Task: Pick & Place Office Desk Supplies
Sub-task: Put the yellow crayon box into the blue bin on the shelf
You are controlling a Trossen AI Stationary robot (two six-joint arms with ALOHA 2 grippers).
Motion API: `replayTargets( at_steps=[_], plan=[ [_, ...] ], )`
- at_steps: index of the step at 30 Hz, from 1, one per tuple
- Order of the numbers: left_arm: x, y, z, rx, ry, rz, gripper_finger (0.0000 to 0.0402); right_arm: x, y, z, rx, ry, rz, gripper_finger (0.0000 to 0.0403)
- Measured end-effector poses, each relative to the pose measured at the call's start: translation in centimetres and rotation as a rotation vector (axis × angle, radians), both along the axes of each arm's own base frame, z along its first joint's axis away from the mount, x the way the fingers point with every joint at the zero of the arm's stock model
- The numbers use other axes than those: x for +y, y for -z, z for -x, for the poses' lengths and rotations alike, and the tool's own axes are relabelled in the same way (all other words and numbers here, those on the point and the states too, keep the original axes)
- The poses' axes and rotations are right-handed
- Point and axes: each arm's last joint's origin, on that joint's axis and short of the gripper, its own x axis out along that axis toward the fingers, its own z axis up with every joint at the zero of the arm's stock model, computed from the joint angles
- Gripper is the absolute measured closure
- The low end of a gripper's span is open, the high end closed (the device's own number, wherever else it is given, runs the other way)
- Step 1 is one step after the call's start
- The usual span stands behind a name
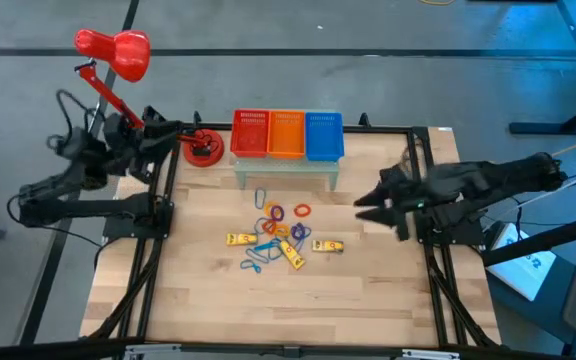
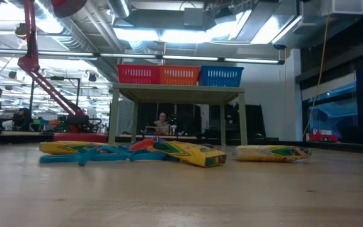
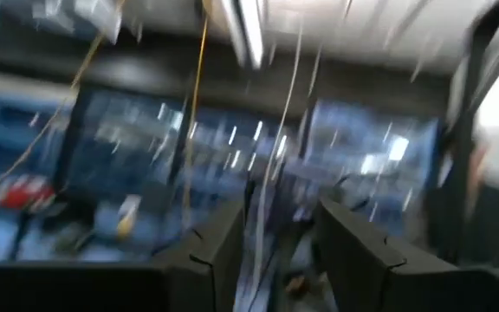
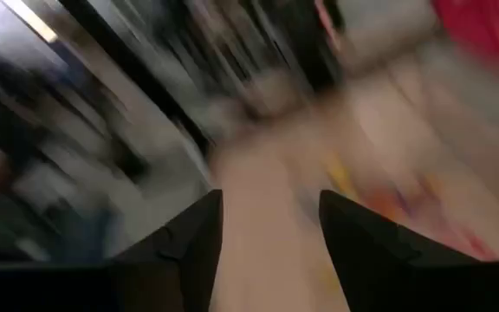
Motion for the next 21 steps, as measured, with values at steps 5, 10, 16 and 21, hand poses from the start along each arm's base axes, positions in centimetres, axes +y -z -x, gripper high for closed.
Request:
replayTargets(
  at_steps=[5, 10, 16, 21],
  plan=[
    [-0.2, -2.2, 0.9, 0.306, -0.051, 0.007, 0.0228, 2.7, 3.9, -2.6, 0.565, -0.186, 0.025, 0.0207],
    [-0.6, -3.0, 3.2, 0.453, -0.075, 0.061, 0.0220, 6.5, 7.7, -5.5, 0.668, -0.400, 0.054, 0.0205],
    [-1.0, -2.1, 4.5, 0.529, 0.003, 0.170, 0.0225, 9.7, 10.6, -7.8, 0.630, -0.505, 0.133, 0.0198],
    [-1.1, -1.0, 3.9, 0.578, 0.047, 0.182, 0.0226, 9.2, 12.5, -9.3, 0.667, -0.388, 0.202, 0.0167]
  ],
)
